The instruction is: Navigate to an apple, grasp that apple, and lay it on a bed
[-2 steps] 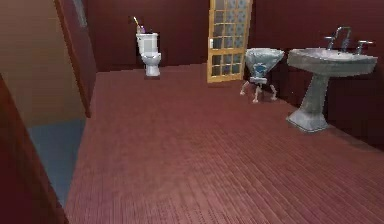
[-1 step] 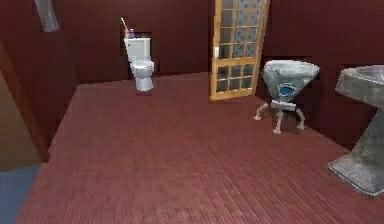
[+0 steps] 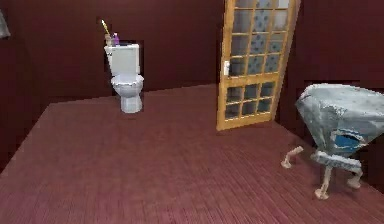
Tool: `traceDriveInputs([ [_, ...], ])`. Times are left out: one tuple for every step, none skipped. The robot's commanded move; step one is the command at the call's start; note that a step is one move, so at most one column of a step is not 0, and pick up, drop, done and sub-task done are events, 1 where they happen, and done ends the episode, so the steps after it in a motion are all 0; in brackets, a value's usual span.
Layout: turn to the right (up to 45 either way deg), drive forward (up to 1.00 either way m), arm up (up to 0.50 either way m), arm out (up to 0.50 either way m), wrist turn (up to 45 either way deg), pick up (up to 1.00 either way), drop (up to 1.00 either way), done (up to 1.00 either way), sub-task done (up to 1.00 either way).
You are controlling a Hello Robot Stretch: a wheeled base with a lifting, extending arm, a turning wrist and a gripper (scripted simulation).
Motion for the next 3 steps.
traceDriveInputs([
  [-3.0,0.0,0.0,0.0,0.0,0.0,0.0,0.0,0.0],
  [0.0,1.0,0.0,0.0,0.0,0.0,0.0,0.0,0.0],
  [0.0,1.0,0.0,0.0,0.0,0.0,0.0,0.0,0.0],
])
